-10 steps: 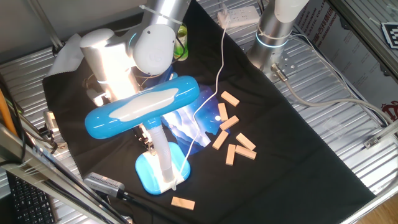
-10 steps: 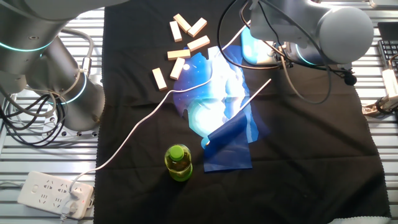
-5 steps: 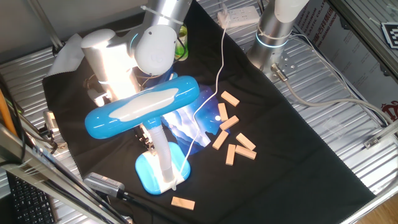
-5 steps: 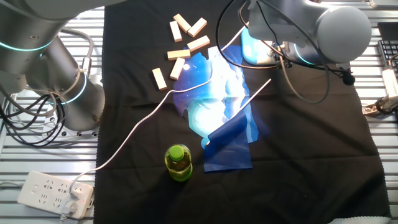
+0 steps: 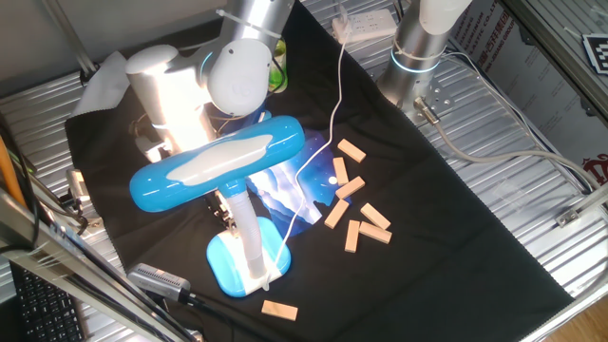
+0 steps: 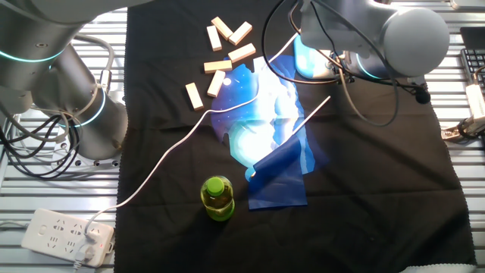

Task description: Turn off the desk lamp by pressing the button

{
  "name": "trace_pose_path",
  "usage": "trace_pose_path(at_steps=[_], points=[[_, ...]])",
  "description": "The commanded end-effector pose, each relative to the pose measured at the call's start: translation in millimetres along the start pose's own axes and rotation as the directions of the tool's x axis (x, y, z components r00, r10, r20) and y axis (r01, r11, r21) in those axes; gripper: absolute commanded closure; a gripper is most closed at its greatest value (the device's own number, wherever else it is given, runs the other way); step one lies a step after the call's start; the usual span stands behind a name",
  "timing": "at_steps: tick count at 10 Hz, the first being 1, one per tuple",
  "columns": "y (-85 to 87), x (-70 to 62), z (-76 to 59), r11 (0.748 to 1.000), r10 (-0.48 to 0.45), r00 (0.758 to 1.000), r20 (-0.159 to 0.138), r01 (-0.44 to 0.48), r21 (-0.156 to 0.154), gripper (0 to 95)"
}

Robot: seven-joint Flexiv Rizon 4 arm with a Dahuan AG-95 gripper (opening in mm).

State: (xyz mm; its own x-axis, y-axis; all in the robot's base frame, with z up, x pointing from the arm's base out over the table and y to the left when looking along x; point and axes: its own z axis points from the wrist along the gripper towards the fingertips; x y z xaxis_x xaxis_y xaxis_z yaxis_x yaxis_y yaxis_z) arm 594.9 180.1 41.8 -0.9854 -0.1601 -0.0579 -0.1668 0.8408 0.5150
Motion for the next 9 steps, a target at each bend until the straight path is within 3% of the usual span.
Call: trace_pose_path(at_steps=[1,9], points=[[-0.3,0.1,0.3,1.000,0.001,1.000,0.000,-0.001,-0.001,95.0],[-2.7,0.5,3.7,1.000,0.003,1.000,0.013,-0.003,-0.009,95.0]])
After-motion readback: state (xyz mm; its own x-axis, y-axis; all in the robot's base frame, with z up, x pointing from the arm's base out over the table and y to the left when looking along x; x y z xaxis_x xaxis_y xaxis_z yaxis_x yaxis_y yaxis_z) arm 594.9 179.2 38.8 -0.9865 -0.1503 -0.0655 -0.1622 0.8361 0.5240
